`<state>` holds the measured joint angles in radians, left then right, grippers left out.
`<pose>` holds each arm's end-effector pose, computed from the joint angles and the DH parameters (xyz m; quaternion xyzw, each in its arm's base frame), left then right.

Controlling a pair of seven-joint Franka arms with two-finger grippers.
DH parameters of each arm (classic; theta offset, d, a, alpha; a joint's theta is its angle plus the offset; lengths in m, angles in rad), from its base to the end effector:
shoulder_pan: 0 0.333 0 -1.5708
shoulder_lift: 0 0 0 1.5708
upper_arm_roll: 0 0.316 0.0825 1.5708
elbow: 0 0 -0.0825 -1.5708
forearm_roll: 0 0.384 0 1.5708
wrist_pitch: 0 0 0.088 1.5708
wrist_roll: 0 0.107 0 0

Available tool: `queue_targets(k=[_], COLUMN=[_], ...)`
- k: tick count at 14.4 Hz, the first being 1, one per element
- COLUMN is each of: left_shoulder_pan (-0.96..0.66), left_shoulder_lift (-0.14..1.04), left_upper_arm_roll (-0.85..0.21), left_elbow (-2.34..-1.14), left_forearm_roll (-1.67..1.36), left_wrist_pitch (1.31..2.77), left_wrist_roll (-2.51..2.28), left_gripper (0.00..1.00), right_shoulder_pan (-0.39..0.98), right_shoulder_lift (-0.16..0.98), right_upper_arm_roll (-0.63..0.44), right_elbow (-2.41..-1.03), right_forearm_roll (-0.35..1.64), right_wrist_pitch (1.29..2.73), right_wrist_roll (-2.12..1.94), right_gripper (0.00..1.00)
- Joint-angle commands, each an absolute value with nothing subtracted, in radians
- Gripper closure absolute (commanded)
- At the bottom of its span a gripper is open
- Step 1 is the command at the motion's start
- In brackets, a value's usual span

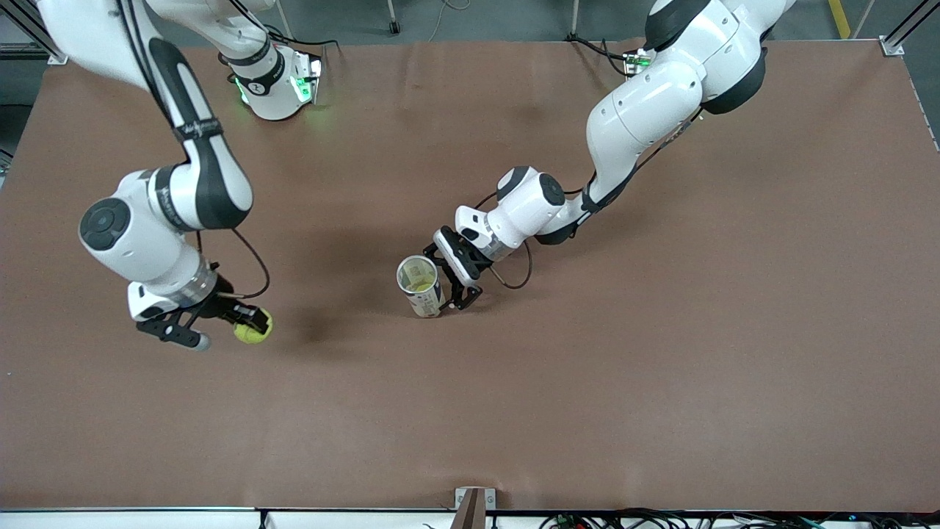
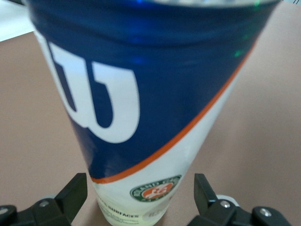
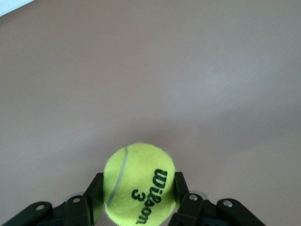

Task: Insert tennis ball vertically with right arm
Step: 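Carry the second ball with the right gripper over the can rim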

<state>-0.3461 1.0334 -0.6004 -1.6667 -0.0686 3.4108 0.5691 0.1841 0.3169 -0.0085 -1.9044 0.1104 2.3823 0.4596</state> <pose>0.4968 -0.5104 0.1689 0.7977 -0.4161 0.3537 0.2557 0.6264 0.1126 0.3492 -0.9801 0.1770 -0.0639 0.0629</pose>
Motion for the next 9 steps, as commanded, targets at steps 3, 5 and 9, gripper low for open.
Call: queue_targets(k=[3, 5, 9], left_shoulder_pan=[-0.35, -0.35, -0.35], left_shoulder_lift=[1.015, 1.015, 1.015], left_upper_arm_roll=[-0.595, -0.595, -0.595], left_elbow=[-1.681, -1.681, -1.683], left_forearm_roll=[-0.067, -0.067, -0.067], left_wrist_pitch=[3.41, 3.412, 3.41], left_wrist_roll=[0.571, 0.572, 0.571], left_gripper=[0.0, 0.0, 0.0], right_shoulder_pan=[0.316, 0.363, 0.448], right_shoulder_lift=[0.281, 0.287, 0.291], right_upper_arm_roll=[-0.017, -0.017, -0.017], right_elbow=[-1.815, -1.746, -1.688], right_forearm_roll=[0.106, 0.106, 0.103], right_wrist_pitch=[2.219, 2.143, 2.105], right_wrist_roll=[0.748, 0.855, 1.026], right_gripper=[0.98, 0.98, 0.98])
